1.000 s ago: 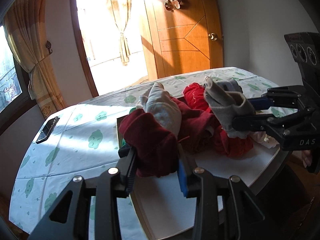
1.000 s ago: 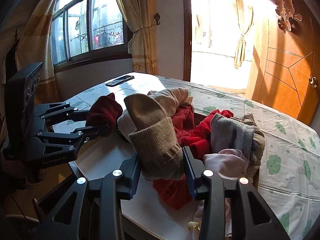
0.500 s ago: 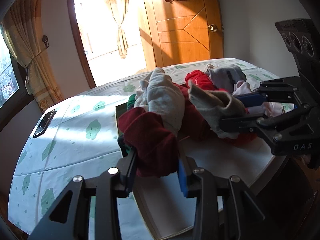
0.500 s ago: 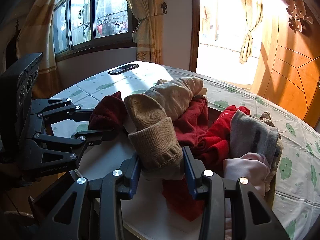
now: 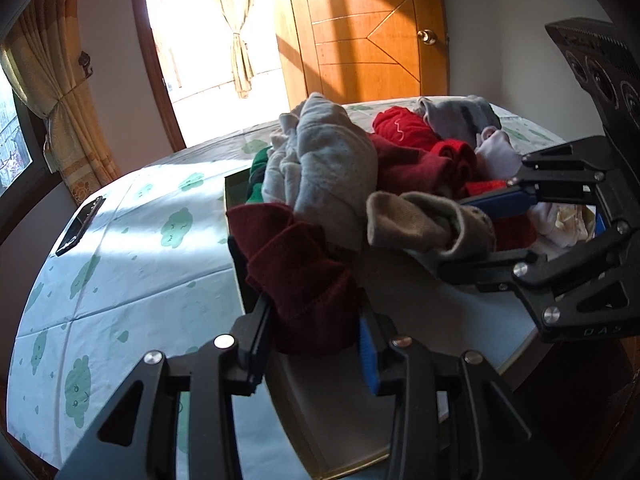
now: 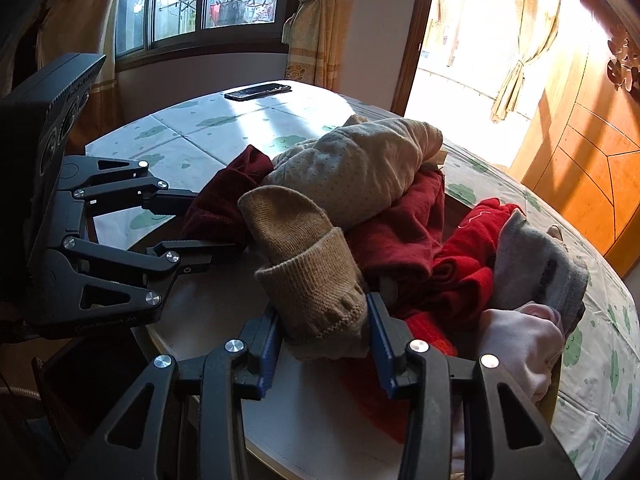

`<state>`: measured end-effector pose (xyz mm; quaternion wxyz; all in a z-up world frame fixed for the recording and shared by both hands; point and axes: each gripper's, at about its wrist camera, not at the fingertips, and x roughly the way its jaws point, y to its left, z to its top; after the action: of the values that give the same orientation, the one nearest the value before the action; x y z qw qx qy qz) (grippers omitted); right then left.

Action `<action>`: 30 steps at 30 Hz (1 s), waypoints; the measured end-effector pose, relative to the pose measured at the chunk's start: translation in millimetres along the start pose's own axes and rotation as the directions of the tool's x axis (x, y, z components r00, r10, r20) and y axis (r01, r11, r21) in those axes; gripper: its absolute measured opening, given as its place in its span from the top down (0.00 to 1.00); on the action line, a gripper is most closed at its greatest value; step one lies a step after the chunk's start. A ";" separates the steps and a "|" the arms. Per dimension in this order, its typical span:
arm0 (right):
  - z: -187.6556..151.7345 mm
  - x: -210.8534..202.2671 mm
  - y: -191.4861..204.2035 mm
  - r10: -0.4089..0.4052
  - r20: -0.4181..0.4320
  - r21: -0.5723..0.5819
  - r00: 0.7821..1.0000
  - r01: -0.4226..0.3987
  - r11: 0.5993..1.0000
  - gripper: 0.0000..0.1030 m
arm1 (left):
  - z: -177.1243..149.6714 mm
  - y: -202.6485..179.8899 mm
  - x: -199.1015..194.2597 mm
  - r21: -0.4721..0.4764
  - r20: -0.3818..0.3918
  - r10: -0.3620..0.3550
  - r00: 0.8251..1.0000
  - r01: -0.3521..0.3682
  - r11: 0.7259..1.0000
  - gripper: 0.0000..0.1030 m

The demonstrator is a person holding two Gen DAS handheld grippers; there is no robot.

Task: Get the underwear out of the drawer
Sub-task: 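Open both grippers to release the socks in the tray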

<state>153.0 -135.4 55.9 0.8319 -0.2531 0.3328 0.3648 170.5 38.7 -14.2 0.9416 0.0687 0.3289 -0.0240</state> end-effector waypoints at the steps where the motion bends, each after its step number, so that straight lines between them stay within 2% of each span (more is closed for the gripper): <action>1: -1.3 1.8 2.4 -0.003 -0.010 -0.009 1.000 0.003 1.000 0.57 | -0.4 -0.4 0.1 0.001 0.001 0.001 1.000 -0.001 1.000 0.63; 6: -2.7 4.1 6.9 -0.007 -0.024 -0.015 1.000 0.007 1.000 0.56 | -2.4 -3.5 -2.8 0.001 0.003 -0.004 1.000 0.004 1.000 0.56; 7: -3.1 3.5 6.9 0.000 -0.024 -0.009 1.000 -0.001 1.000 0.53 | -3.0 -4.5 -4.1 0.001 0.003 -0.007 1.000 0.007 1.000 0.55; 8: -3.6 2.1 6.9 0.012 -0.020 -0.004 1.000 -0.012 1.000 0.45 | -3.9 -5.4 -5.9 0.000 0.004 -0.011 1.000 0.011 1.000 0.52; 10: -6.8 -2.1 8.2 0.018 -0.007 0.000 1.000 -0.018 1.000 0.31 | -5.8 -7.1 -11.9 -0.004 0.014 -0.022 1.000 0.022 1.000 0.45; 11: -9.4 -4.0 9.2 0.009 -0.005 0.000 1.000 -0.009 1.000 0.28 | -7.1 -8.1 -15.8 -0.008 0.019 -0.026 0.999 0.026 1.000 0.40; 15: -23.2 -17.2 8.9 -0.011 0.022 0.021 1.000 0.010 1.000 0.28 | -13.0 -12.1 -34.2 -0.009 0.040 -0.007 0.999 0.007 1.000 0.21; 17: -31.9 -27.0 5.7 -0.011 0.042 0.043 0.999 0.010 0.999 0.28 | -16.7 -11.7 -46.1 -0.024 0.064 -0.011 0.998 0.012 1.000 0.17; 24: -66.7 -75.1 -1.2 -0.013 0.130 0.118 0.991 -0.002 0.993 0.28 | -28.7 -16.7 -85.0 -0.074 0.133 -0.008 0.991 0.018 0.997 0.12; 26: -77.9 -92.0 0.6 -0.018 0.164 0.140 0.986 -0.006 0.990 0.28 | -34.1 -21.5 -96.2 -0.091 0.160 -0.017 0.987 0.032 0.995 0.07; 30: -96.9 -121.4 8.3 -0.027 0.244 0.179 0.969 -0.018 0.984 0.24 | -43.8 -31.9 -113.0 -0.116 0.194 -0.040 0.980 0.063 0.991 0.06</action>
<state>48.7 -248.0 81.1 0.8870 -0.1304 0.2584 0.3599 52.2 13.5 18.7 0.9703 0.0002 0.2394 -0.0349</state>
